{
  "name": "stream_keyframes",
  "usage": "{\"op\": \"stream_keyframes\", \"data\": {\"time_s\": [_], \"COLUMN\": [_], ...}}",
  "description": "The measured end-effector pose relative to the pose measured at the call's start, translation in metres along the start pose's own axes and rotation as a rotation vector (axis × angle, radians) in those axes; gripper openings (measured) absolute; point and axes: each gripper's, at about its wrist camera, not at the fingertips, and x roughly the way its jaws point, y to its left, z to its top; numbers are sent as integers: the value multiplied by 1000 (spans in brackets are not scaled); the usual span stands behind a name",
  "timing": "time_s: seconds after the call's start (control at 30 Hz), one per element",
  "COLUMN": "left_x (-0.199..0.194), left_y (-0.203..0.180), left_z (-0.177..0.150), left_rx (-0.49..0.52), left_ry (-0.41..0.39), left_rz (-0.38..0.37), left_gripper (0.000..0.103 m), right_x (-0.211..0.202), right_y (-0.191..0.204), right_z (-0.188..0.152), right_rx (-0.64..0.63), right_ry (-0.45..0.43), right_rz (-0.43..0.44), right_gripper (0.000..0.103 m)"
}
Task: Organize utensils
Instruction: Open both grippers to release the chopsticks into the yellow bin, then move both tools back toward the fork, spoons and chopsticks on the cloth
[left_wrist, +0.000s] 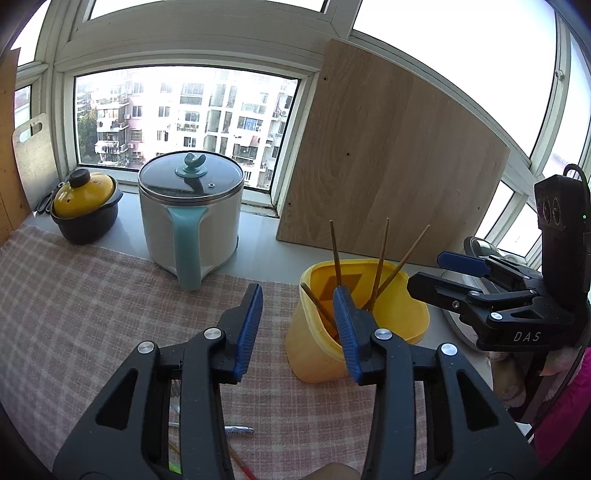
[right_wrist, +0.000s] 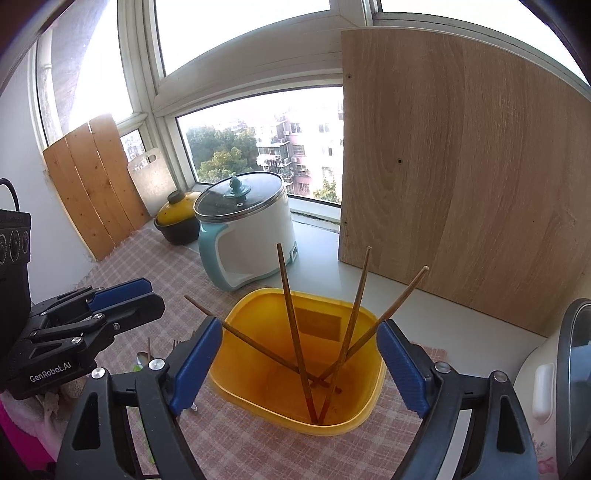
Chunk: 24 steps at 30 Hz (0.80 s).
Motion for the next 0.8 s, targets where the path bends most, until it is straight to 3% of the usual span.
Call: {"op": "stream_keyframes", "data": {"time_s": [0.17, 0.47, 0.8], "left_x": [-21, -45, -52], "left_y": [30, 101, 152], "left_z": [-15, -60, -108], "left_rx": [-18, -154, -290], "left_ry": [21, 96, 173], "left_rz": [56, 178, 220], "left_gripper": [44, 44, 44], "right_x": [-9, -5, 23], "right_y": [20, 69, 119], "right_z": [-6, -18, -34], "right_rx": [-38, -138, -253], "right_ry": [-17, -3, 65], "right_rz": [50, 140, 225], "right_gripper": [102, 102, 95]}}
